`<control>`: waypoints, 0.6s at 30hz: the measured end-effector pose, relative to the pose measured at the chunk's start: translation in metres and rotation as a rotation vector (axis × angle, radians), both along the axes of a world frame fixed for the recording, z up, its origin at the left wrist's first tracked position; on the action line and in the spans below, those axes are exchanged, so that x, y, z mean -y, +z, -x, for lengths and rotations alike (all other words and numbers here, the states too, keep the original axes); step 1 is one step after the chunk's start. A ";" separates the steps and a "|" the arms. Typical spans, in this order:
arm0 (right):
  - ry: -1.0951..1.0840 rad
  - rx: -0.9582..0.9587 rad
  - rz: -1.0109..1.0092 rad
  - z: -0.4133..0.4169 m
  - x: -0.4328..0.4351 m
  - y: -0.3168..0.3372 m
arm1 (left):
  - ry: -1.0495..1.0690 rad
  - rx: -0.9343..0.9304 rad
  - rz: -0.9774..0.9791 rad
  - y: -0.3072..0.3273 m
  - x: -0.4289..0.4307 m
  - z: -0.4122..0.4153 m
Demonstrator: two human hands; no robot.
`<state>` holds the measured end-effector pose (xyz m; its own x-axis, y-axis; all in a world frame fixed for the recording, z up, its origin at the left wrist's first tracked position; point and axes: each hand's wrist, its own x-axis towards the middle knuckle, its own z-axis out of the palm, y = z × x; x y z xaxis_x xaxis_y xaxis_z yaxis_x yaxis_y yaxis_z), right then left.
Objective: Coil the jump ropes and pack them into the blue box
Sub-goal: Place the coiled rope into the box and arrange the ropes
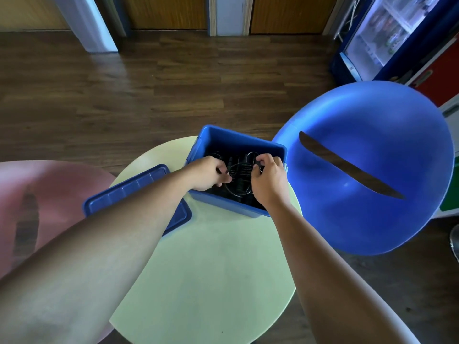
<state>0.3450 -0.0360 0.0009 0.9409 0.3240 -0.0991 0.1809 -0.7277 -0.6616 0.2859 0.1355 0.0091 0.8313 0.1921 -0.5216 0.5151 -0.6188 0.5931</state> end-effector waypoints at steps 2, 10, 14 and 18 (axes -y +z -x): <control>-0.003 0.021 -0.025 0.006 0.002 -0.002 | 0.015 0.034 -0.067 -0.005 0.002 -0.002; 0.155 0.115 0.047 0.033 0.008 -0.023 | -0.043 -0.011 -0.306 -0.021 0.020 -0.002; 0.288 0.145 0.116 0.035 0.009 -0.028 | -0.153 -0.043 -0.208 -0.019 0.014 -0.001; 0.285 0.114 0.179 0.032 0.006 -0.024 | -0.224 -0.044 -0.165 -0.009 0.009 0.005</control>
